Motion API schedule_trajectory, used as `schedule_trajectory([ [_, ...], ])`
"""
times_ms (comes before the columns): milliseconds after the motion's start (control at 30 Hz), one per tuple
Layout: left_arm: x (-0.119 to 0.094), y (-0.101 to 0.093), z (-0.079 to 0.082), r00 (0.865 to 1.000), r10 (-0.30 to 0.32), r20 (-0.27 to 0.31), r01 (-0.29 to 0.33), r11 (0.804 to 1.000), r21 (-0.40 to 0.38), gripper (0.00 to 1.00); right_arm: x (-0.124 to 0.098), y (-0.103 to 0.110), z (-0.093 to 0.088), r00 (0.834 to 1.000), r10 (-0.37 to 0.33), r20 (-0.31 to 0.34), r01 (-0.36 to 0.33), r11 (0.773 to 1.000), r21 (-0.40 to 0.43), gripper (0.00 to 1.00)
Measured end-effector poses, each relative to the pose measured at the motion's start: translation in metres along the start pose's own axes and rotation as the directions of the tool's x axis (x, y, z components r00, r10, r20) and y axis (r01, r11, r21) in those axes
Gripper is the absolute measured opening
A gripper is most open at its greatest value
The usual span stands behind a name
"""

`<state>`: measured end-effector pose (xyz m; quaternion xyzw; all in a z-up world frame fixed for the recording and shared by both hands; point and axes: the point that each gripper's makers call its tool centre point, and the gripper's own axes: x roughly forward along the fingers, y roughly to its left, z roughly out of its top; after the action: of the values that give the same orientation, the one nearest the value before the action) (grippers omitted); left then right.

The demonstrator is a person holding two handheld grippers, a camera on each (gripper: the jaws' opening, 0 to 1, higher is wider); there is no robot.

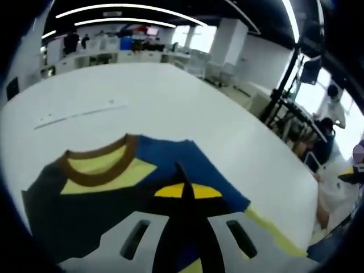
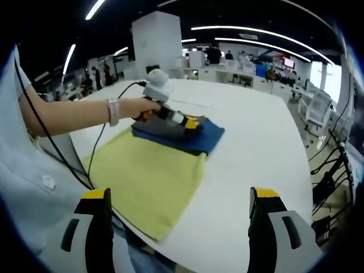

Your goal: Fold the garment on the visible template until the final outline fits inside the template.

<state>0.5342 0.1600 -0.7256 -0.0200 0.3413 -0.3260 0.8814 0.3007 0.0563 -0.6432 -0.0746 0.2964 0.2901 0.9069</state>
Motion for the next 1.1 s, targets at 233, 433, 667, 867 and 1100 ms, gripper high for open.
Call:
schedule_trajectory([
  [233,0.006,-0.009,-0.001,1.000,-0.025,-0.006,0.025,1.000,0.007,0.01,0.001,-0.002,-0.002,1.000,-0.004,-0.006,0.004,1.000,0.007,1.00],
  [433,0.009,-0.013,-0.001,0.999,-0.038,-0.014,0.038,0.999,0.013,0.05,0.001,-0.004,-0.001,1.000,-0.006,-0.005,0.007,1.000,0.009,1.00],
  [667,0.010,-0.015,-0.001,0.999,-0.048,-0.019,0.049,0.998,0.026,0.09,0.004,-0.005,-0.002,1.000,-0.004,-0.011,0.004,1.000,0.012,1.00],
  [867,0.010,-0.018,0.000,0.999,-0.050,-0.022,0.051,0.998,0.047,0.14,0.005,-0.006,-0.001,1.000,-0.001,-0.009,0.001,1.000,0.012,1.00],
  [1100,0.007,-0.018,0.004,0.999,-0.048,-0.015,0.049,0.996,0.076,0.19,0.006,-0.004,-0.001,1.000,0.005,-0.012,-0.004,1.000,0.013,1.00],
])
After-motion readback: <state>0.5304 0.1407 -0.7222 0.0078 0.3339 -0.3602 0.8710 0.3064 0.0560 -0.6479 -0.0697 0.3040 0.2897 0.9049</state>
